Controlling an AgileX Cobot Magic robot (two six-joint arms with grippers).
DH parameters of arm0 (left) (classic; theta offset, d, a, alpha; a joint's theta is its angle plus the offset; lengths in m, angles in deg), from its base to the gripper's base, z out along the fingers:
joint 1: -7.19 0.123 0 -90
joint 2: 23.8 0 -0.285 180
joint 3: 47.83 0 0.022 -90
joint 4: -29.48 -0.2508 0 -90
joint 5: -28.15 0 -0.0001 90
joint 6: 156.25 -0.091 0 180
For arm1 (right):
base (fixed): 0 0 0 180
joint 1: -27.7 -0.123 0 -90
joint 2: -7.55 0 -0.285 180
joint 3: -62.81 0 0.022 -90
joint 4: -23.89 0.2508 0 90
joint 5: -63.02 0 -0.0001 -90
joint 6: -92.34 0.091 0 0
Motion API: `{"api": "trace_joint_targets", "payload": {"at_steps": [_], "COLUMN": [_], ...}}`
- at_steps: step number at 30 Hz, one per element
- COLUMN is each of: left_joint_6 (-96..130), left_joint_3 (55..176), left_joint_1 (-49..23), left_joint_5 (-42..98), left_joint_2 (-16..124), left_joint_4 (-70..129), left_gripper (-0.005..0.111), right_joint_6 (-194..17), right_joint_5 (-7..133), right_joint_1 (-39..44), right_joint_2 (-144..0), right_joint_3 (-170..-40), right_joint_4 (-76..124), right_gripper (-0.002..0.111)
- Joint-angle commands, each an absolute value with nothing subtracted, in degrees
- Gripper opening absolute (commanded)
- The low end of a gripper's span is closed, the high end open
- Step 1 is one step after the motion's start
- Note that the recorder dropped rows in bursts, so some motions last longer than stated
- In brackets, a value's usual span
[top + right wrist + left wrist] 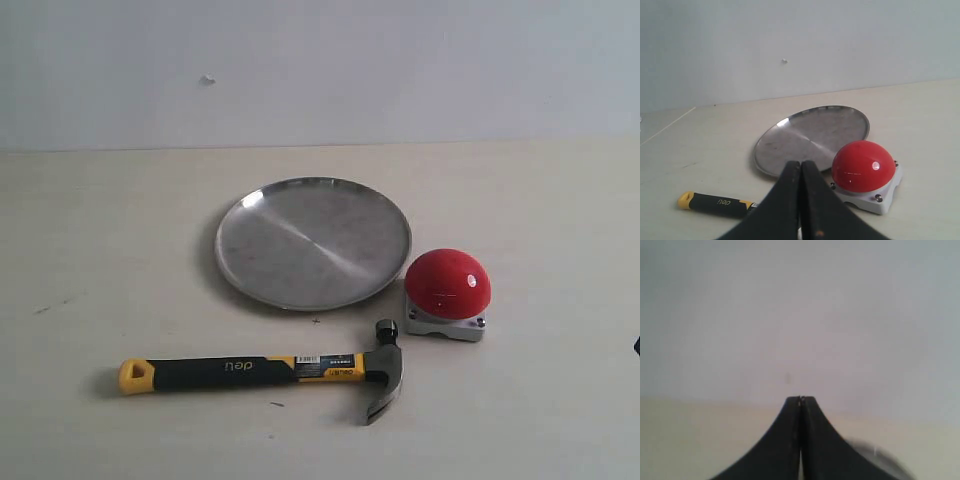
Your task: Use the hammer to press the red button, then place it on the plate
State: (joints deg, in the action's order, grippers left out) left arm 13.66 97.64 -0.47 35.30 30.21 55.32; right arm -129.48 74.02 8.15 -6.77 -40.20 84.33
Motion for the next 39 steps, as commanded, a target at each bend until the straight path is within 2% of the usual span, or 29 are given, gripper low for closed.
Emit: {"api": "trace_joint_targets", "payload": {"at_steps": [1,5,9,13,15,17,20,23,28,39], "left_joint_6": [10.34,-3.06,-13.33,-12.24,-11.76,-11.76,-12.07,-12.07,-13.54,-16.27], "left_joint_3": [108.61,114.46,116.92,121.37,124.3,127.63,132.25,136.19,140.39,140.93], "left_joint_1": [-0.58,-6.19,-18.43,-29.54,-32.84,-35.52,-38.2,-40.0,-40.83,-40.83], "left_joint_5": [67.72,81.66,82.23,82.11,82.11,82.11,81.98,82.06,81.95,78.75], "left_joint_2": [50.41,63.59,71.55,79.13,83.36,87.52,92.78,97.37,103.41,108.37], "left_joint_4": [50.18,53.14,52.62,42.41,39.96,38.43,35.94,34.39,34.12,33.95], "left_gripper": [0.0,0.0,0.0,0.001,0.006,0.017,0.04,0.054,0.054,0.054], "right_joint_6": [-129.54,-129.54,-129.54,-129.54,-129.54,-129.54,-129.54,-129.54,-129.54,-129.54], "right_joint_5": [74.01,74.01,74.01,74.01,74.01,74.01,74.01,74.01,74.01,74.01], "right_joint_1": [8.04,8.04,8.04,8.04,8.04,8.04,8.04,8.04,8.04,8.04], "right_joint_2": [-7.02,-7.02,-7.02,-7.02,-7.02,-7.02,-7.02,-7.02,-7.02,-7.02], "right_joint_3": [-39.97,-39.97,-39.97,-39.97,-39.97,-39.97,-39.97,-39.97,-39.97,-39.97], "right_joint_4": [84.47,84.47,84.47,84.47,84.47,84.47,84.47,84.47,84.47,84.47], "right_gripper": [0.0,0.0,0.0,0.0,0.0,0.0,0.0,0.0,0.0,0.0]}}
